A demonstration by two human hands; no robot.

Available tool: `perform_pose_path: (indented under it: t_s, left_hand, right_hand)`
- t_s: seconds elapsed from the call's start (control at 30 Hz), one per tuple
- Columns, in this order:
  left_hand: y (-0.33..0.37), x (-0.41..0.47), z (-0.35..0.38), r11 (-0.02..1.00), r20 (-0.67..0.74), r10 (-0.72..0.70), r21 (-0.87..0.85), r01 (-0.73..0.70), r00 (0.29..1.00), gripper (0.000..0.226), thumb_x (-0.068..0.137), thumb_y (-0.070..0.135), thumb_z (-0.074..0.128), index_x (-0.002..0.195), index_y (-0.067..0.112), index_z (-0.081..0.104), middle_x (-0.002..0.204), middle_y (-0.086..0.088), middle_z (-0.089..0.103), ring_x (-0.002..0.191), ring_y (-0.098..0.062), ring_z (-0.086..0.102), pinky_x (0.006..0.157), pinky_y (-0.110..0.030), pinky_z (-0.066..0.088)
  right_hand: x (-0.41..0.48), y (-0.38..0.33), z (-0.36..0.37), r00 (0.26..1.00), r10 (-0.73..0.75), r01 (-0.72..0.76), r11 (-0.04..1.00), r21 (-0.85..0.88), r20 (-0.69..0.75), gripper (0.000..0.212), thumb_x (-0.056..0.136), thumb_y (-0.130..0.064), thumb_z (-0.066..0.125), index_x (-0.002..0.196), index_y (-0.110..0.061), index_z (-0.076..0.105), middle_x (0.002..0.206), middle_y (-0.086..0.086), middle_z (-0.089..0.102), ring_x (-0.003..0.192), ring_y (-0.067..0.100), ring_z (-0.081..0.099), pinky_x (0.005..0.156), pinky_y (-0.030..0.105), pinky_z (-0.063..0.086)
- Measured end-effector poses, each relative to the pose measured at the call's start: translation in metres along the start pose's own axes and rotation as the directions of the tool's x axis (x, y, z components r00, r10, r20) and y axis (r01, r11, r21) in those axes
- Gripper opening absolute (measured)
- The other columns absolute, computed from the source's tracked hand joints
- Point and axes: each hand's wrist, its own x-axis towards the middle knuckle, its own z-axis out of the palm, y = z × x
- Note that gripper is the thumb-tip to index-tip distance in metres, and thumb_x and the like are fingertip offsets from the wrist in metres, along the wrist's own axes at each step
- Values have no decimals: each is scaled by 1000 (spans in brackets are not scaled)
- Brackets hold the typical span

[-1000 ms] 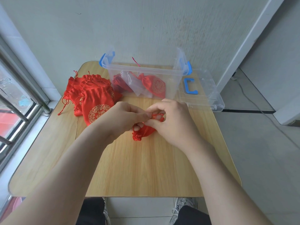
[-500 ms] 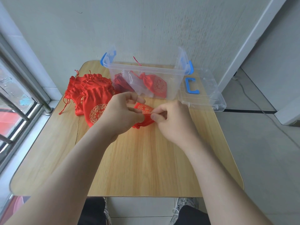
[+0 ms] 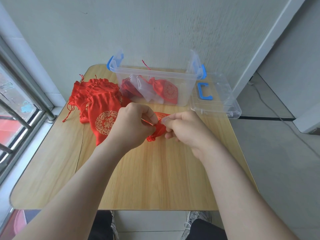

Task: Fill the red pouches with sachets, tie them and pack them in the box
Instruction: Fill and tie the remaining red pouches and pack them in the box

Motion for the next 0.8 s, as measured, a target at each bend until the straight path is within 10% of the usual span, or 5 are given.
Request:
perform_pose_path:
  t_s: [0.37, 0.8]
  left_hand:
    - [0, 0, 0, 993, 86, 118, -16, -118, 989, 22, 78, 25, 91, 91, 21, 74, 85, 11, 76, 77, 0, 74, 76, -23, 60]
    - [0, 1, 2, 995, 49, 99, 15, -100, 994, 33, 103, 42, 57, 82, 19, 69, 75, 8, 74, 76, -7, 70, 75, -26, 52]
  right_hand:
    - [1, -5, -2, 990, 117, -125, 985, 121, 73, 13, 100, -15, 64, 94, -10, 74, 55, -7, 56, 60, 16, 61, 60, 32, 39]
    - [3, -1, 2, 998, 35, -35, 999, 8, 45, 14, 105, -21, 59, 96, -16, 68, 51, -9, 53, 57, 16, 54, 55, 30, 39]
